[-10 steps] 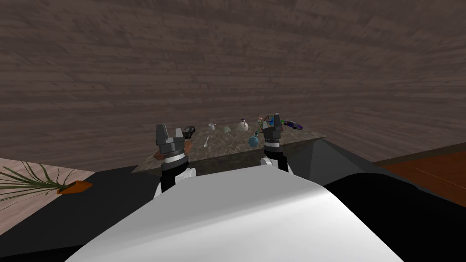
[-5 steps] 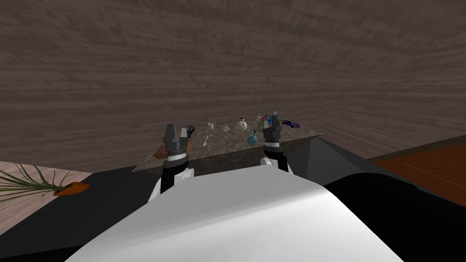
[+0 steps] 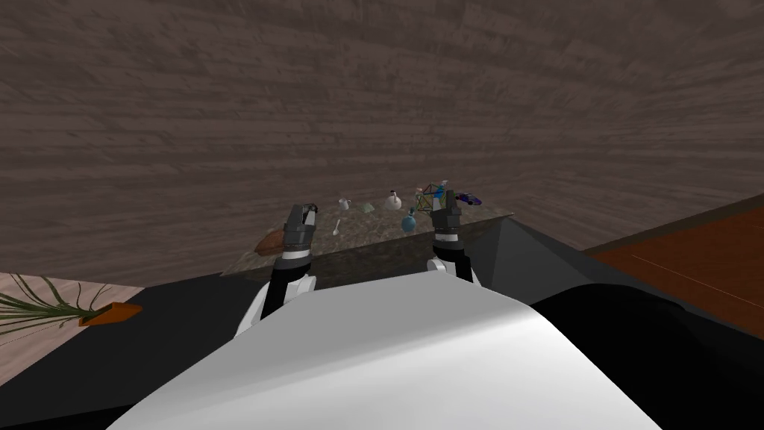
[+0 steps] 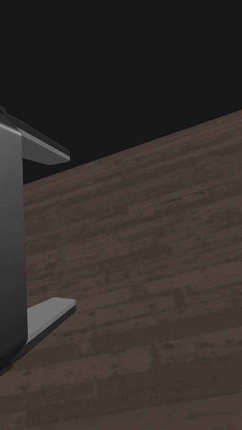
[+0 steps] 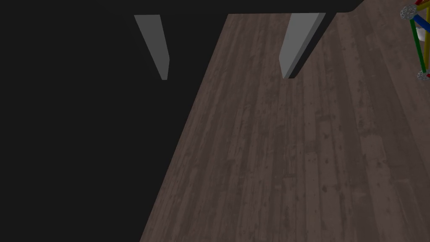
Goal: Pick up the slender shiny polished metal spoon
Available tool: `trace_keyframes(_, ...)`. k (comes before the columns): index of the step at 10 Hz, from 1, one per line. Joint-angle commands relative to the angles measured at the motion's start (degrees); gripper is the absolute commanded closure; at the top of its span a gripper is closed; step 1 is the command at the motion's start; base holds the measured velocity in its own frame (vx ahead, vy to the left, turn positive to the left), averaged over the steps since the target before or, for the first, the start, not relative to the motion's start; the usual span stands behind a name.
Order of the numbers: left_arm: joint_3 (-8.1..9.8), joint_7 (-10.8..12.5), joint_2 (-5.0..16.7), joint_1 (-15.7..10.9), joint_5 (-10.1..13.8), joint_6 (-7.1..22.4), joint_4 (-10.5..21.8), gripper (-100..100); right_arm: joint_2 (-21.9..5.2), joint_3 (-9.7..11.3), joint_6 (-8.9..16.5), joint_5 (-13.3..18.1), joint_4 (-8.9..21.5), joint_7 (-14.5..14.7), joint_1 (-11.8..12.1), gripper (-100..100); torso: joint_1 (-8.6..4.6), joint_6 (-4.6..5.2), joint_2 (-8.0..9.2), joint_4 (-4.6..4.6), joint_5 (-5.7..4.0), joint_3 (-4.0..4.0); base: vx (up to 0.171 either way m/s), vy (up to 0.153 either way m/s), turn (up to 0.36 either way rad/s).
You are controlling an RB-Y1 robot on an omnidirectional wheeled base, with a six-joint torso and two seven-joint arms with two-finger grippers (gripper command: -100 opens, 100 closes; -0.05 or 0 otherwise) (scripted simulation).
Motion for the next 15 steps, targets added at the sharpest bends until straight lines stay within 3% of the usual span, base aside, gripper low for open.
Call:
trace_keyframes(1, -0.55, -0.5, 2.9, -1.3, 0.5, 1.3, 1.7, -100, 0.0, 0.0, 0.0, 0.0, 0.0, 0.0, 0.0, 0, 0.00, 0.00, 0.00, 0.00, 0.00, 0.00, -0.127, 0.017, -0.092)
trace_keyframes(3, -0.95, -0.8, 4.9, -2.0, 0.9, 2.1, 2.7, -100, 0.0, 0.0, 0.0, 0.0, 0.0, 0.0, 0.0, 0, -0.02, 0.00, 0.03, 0.00, 0.00, 0.01, -0.110, 0.009, -0.063)
trace_keyframes(7, -2.83, -1.5, 12.6, -4.4, 2.5, 6.1, 7.7, -100, 0.0, 0.0, 0.0, 0.0, 0.0, 0.0, 0.0, 0, -0.06, 0.00, -0.06, -0.01, -0.01, -0.03, -0.105, -0.007, -0.107)
trace_keyframes(8, -2.83, -1.5, 13.3, -4.4, 2.5, 6.1, 7.7, -100, 0.0, 0.0, 0.0, 0.0, 0.0, 0.0, 0.0, 0, -0.07, 0.00, -0.02, -0.01, -0.01, -0.01, -0.085, -0.004, -0.041)
trace_keyframes(12, -4.44, -1.3, 20.1, -5.5, 3.8, 10.3, 12.2, -100, 0.0, 0.0, 0.0, 0.0, 0.0, 0.0, 0.0, 0, -0.05, -0.02, -0.29, -0.06, -0.01, -0.16, -0.054, -0.009, -0.097)
trace_keyframes(15, -4.98, -1.1, 23.3, -5.8, 4.3, 12.0, 13.8, -100, 0.0, 0.0, 0.0, 0.0, 0.0, 0.0, 0.0, 0, -0.07, 0.00, -0.36, -0.08, -0.01, -0.21, -0.032, -0.010, -0.075)
